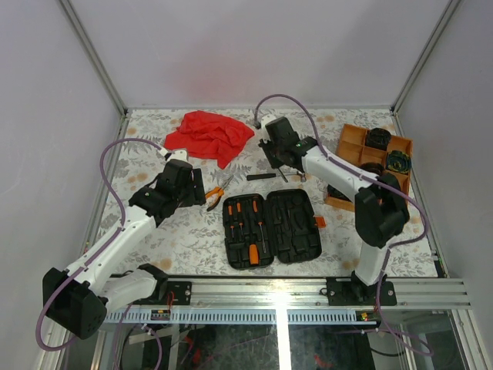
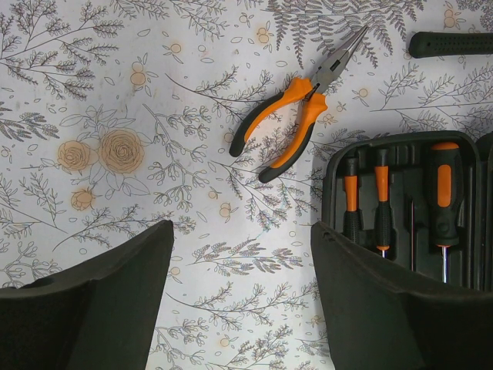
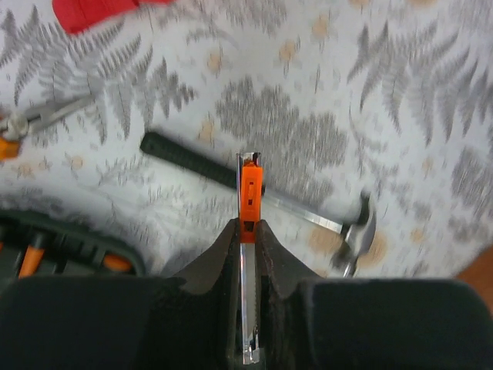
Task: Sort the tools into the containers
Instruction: Pick up the utility knife at the center of the board, then place the utility knife in the storage box.
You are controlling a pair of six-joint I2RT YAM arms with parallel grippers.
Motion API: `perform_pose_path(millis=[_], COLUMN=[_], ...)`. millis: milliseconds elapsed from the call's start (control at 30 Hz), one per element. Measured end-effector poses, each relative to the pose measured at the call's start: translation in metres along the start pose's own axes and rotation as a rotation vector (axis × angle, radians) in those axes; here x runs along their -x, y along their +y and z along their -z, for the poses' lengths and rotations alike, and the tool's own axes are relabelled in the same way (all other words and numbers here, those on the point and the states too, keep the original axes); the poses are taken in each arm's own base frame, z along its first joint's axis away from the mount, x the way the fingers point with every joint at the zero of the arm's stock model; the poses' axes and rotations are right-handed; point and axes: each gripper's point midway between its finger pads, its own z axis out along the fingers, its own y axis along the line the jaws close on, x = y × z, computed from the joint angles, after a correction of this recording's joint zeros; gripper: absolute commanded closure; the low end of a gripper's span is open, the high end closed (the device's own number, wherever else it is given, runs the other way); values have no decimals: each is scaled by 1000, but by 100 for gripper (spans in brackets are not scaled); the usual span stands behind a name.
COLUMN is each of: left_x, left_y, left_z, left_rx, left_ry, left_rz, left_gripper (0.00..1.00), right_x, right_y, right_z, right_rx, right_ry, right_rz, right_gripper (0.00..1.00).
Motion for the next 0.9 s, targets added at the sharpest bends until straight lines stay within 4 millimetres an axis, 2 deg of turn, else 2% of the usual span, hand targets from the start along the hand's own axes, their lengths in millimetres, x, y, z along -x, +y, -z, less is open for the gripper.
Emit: perform_pose_path(millis=[233, 367, 700, 900], left_x=[0, 0, 0, 0], left_y=[0, 0, 0, 0], left_z=[0, 0, 0, 0], left_rx=[0, -1, 0, 0], left_ry=[0, 0, 0, 1], left_rz=[0, 0, 0, 0], left_gripper=[29, 29, 29, 29], right_x=[-58, -82, -130, -143], right_y=[4, 10, 44, 75], right_z=[44, 61, 70, 70], right_rx=[-34, -30, 65, 140], right_ry=[26, 22, 58, 89], right_rz=[-256, -391, -635, -664], right_gripper=[89, 91, 92, 92])
